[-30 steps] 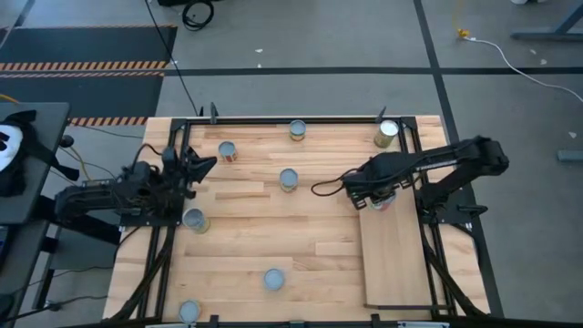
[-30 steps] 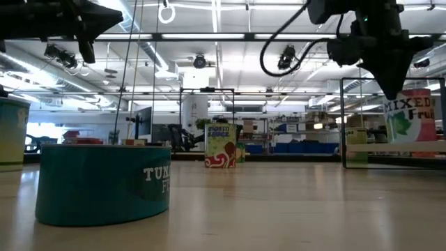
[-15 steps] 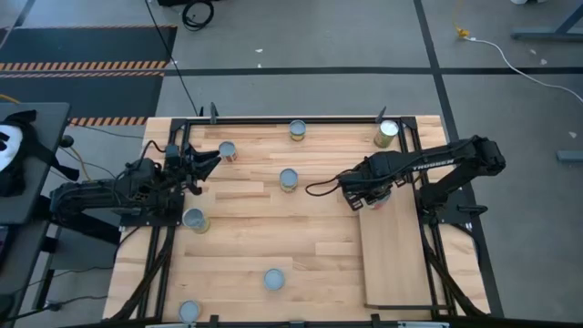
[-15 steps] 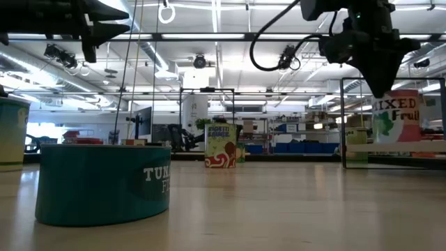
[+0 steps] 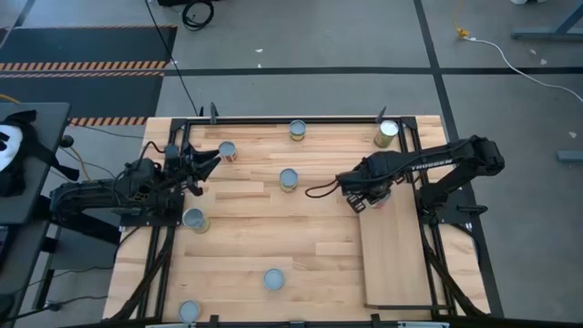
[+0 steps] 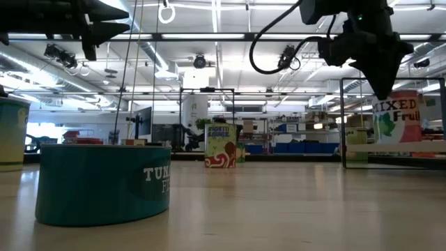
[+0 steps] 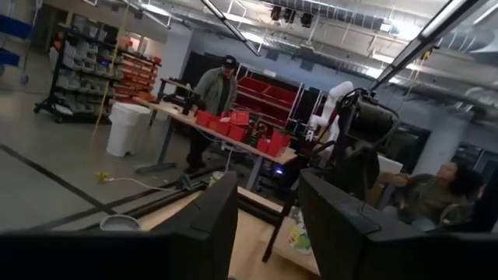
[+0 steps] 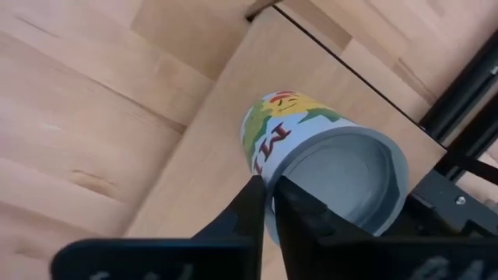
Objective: Pick and place cans onto a shelf
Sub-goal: Put the canned mixed fruit on the shelf, then put the canned spaghetti sauce on the shelf
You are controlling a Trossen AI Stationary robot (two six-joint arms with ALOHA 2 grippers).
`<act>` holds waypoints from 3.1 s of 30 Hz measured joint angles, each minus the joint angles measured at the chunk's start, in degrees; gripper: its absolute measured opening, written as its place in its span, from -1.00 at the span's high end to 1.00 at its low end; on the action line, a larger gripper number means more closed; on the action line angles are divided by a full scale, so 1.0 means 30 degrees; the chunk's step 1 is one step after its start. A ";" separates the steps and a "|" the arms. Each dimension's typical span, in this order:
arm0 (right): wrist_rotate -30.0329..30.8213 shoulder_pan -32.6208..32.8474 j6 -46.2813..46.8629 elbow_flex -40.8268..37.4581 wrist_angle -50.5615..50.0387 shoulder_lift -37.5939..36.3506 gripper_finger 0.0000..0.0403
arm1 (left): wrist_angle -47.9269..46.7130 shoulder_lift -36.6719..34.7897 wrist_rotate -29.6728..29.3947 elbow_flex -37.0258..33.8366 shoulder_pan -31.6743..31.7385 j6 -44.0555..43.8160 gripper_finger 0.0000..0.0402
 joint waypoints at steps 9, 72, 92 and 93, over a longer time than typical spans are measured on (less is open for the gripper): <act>-0.0909 -0.0034 0.0189 -0.0044 0.0496 -0.0751 0.86 | 0.0121 -0.0073 -0.0297 0.0007 0.0000 0.0389 0.28; -0.0577 -0.3213 -2.4209 1.4840 0.6894 1.4012 0.42 | -1.1037 0.0335 -0.0260 0.7512 -0.0058 -0.3574 0.16; -0.1821 -0.2173 -1.4496 1.4797 0.1978 1.0077 0.97 | -0.9022 0.0372 -0.0765 0.7512 -0.0051 -0.4237 0.16; -0.2269 -0.2007 -1.3713 1.4797 0.1260 0.9407 0.97 | -0.9016 0.0372 -0.0765 0.7512 -0.0051 -0.4245 0.16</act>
